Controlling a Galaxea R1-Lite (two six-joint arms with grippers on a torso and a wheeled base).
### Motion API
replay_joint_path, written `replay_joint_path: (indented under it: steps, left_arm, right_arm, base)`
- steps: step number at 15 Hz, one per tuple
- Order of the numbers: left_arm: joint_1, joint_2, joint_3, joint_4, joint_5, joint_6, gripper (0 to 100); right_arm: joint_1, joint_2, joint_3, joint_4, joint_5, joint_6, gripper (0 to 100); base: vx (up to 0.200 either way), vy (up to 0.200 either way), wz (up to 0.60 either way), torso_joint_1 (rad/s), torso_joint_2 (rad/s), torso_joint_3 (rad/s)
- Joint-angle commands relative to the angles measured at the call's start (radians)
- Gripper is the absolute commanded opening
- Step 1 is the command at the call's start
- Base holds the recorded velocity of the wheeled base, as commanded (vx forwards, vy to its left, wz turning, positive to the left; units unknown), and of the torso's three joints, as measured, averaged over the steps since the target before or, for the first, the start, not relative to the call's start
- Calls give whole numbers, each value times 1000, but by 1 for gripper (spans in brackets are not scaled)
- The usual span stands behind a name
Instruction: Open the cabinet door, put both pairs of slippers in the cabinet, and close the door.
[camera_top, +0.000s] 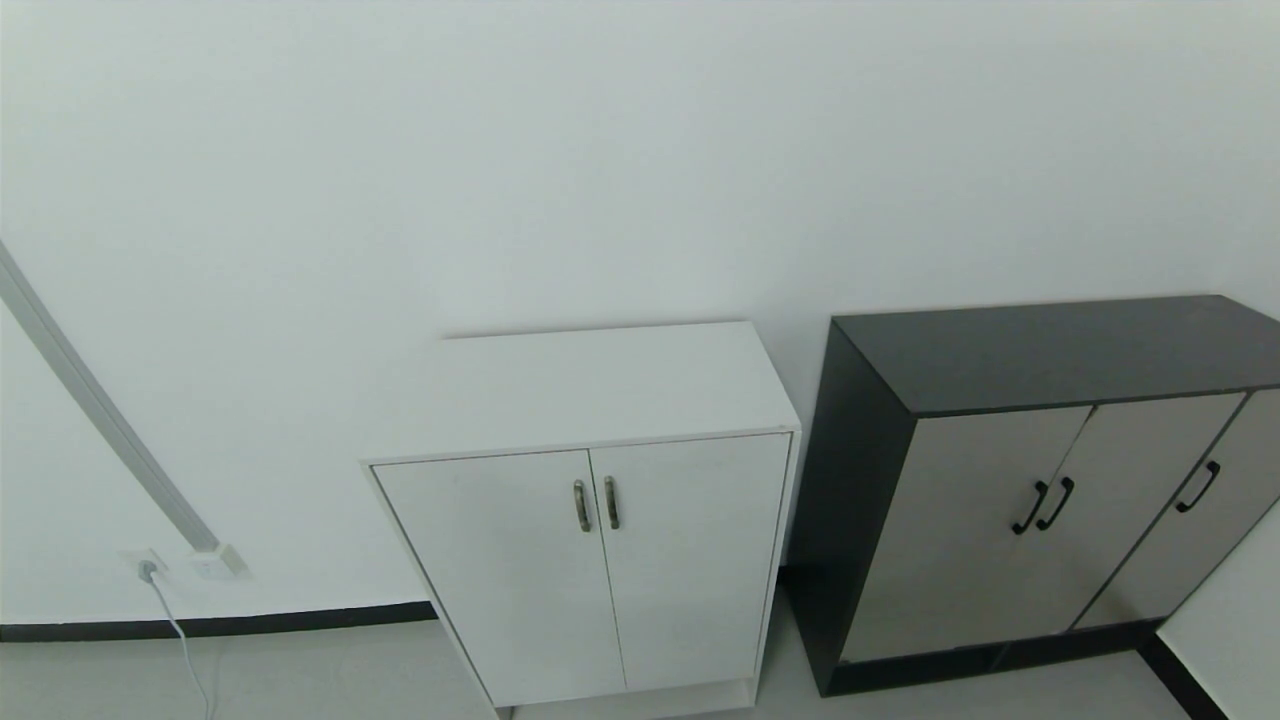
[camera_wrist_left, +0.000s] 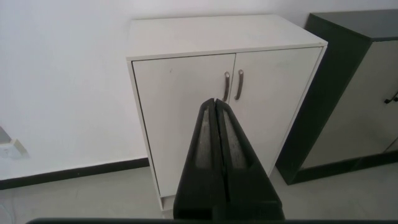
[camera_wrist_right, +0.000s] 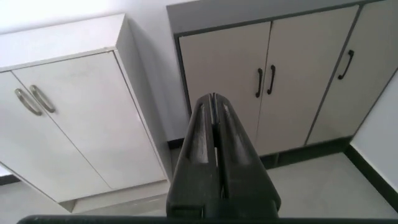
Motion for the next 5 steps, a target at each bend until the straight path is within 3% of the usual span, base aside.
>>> replay_joint_path:
  steps: [1,5]
  left_arm:
    - [0,0,0,-1,0,0,0]
    - [-1,0,0,-1,0,0,0]
  right_arm:
    - [-1,-8,0,-1,1,0,0]
    - [-1,-8,0,1,5,-10,0]
  base:
    - [0,0,0,0,0,0]
    - [0,0,0,0,0,0]
